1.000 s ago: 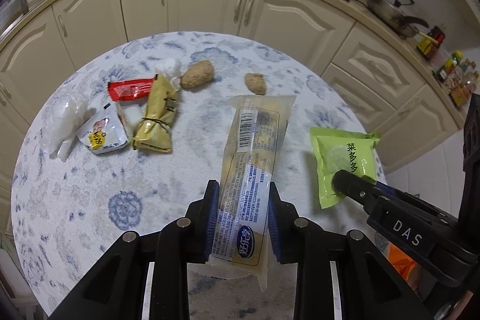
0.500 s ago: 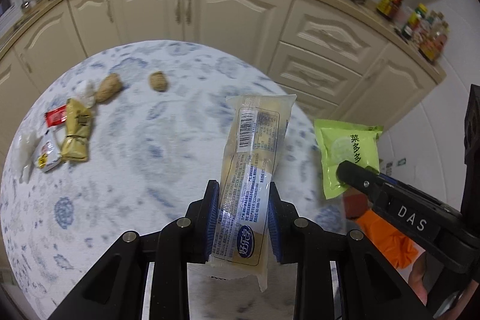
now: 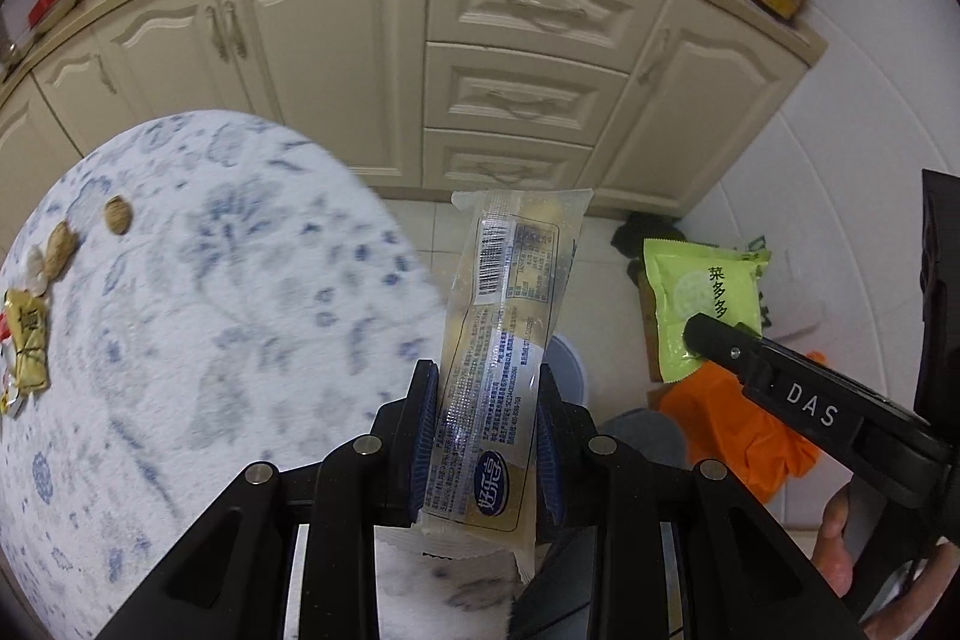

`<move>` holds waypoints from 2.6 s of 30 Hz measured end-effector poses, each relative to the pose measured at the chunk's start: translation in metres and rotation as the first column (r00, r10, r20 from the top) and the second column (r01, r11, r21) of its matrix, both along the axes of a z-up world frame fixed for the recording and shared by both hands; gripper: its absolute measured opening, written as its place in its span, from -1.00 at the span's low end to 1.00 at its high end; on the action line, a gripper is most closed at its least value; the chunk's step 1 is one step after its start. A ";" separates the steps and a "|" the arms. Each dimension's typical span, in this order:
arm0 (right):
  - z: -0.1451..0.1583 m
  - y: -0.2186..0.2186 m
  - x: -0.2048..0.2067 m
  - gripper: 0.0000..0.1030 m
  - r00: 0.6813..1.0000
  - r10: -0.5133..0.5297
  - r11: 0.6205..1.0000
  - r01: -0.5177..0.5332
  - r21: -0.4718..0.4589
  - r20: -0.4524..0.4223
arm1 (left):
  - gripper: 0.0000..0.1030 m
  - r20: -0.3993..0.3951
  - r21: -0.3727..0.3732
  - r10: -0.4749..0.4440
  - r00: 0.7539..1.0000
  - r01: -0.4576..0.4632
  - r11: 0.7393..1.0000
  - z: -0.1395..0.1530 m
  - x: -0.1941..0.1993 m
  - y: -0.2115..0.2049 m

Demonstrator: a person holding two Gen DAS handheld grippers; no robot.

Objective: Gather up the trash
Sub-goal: 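Carry the bread bag and green snack bag over the blue bin, then open both tools to drop the bread bag and green bag into the bin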

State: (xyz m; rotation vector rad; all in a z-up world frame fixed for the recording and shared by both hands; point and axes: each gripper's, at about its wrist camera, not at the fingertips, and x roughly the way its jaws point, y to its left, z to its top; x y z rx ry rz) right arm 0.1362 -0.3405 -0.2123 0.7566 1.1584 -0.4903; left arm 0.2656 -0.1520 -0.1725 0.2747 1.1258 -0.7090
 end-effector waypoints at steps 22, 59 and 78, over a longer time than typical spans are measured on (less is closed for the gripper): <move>-0.039 -0.067 -0.025 0.57 0.994 -0.063 0.997 0.066 0.036 -0.089 | -0.50 -0.063 0.101 -0.079 0.995 0.085 0.991 -0.064 0.012 -0.124; -0.011 -0.065 -0.053 0.57 0.986 -0.122 0.991 0.115 -0.061 -0.115 | 0.56 -0.004 0.112 -0.081 0.997 0.081 0.990 -0.056 -0.012 -0.118; 0.029 -0.015 -0.054 0.57 0.994 -0.069 0.990 0.057 -0.130 -0.082 | 0.58 0.021 0.028 -0.007 1.000 0.006 1.000 -0.013 -0.024 -0.033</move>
